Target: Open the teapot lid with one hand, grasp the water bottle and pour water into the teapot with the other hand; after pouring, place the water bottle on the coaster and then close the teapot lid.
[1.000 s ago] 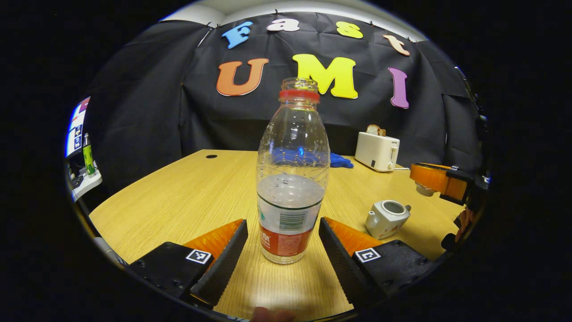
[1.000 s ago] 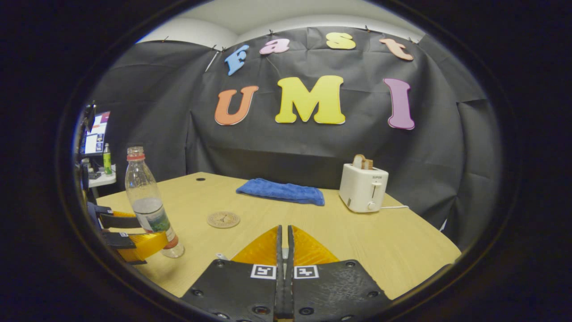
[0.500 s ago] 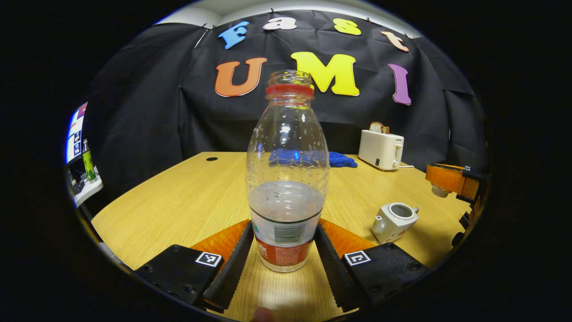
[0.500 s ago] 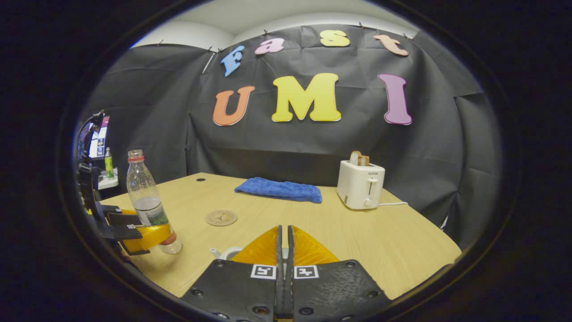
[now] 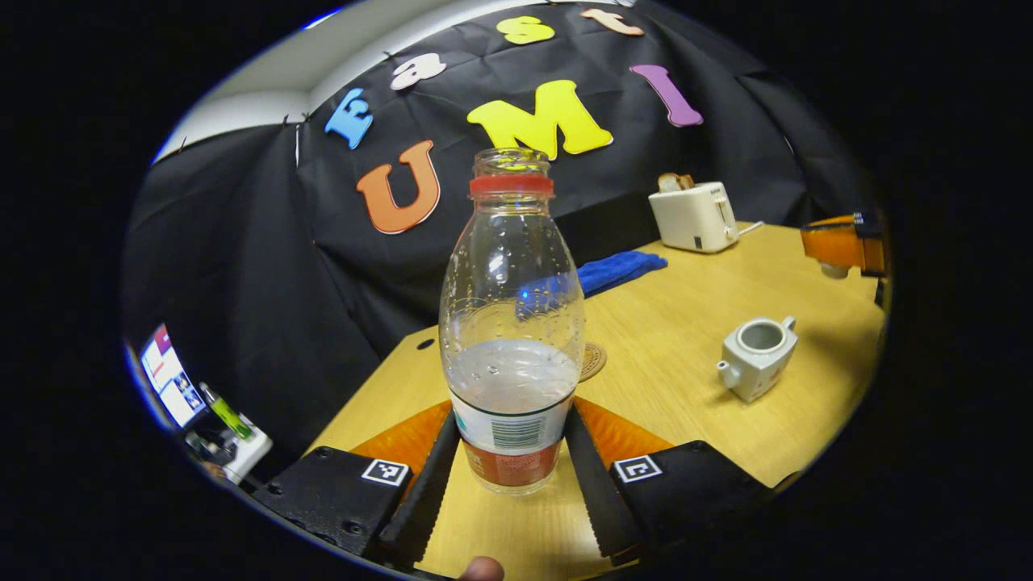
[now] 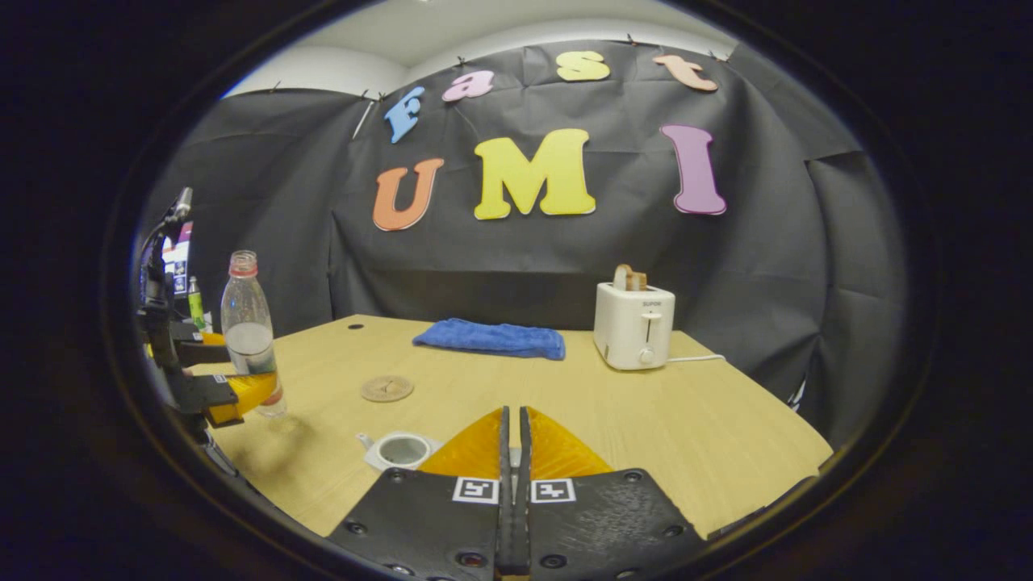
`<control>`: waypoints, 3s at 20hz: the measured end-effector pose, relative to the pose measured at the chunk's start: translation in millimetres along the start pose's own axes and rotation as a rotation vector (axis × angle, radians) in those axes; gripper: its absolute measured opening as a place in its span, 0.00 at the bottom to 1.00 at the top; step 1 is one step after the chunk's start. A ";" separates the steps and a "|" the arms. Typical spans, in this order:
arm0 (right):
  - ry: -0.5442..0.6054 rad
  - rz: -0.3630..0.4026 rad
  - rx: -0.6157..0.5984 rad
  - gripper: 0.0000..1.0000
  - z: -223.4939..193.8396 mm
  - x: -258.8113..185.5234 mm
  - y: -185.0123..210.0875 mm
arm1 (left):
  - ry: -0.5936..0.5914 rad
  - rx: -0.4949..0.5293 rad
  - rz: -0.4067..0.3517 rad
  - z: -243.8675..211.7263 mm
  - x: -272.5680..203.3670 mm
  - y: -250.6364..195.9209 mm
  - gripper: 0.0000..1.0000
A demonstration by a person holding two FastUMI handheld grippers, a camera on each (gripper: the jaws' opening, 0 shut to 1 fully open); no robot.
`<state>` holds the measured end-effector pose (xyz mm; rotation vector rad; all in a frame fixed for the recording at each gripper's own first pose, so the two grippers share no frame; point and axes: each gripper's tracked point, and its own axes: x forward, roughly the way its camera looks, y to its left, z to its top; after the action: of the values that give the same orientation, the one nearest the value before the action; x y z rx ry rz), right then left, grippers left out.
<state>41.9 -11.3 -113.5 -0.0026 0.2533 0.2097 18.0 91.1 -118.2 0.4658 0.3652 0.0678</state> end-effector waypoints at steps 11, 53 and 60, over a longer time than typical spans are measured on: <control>-0.006 0.003 -0.003 0.00 -7.4 -13.7 -24.9 | -0.011 0.578 0.095 24.8 3.8 14.2 0.75; -0.026 -0.024 0.008 0.00 -20.5 -37.3 -59.0 | -0.054 1.391 0.100 52.8 25.7 -51.5 0.75; -0.030 -0.022 0.012 0.00 -19.9 -39.7 -58.4 | -0.049 1.426 0.109 55.6 26.3 -51.4 0.75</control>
<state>11.4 -77.2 -124.2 0.0092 0.2247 0.1858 61.5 25.4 -103.9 1.8935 0.2923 -0.1163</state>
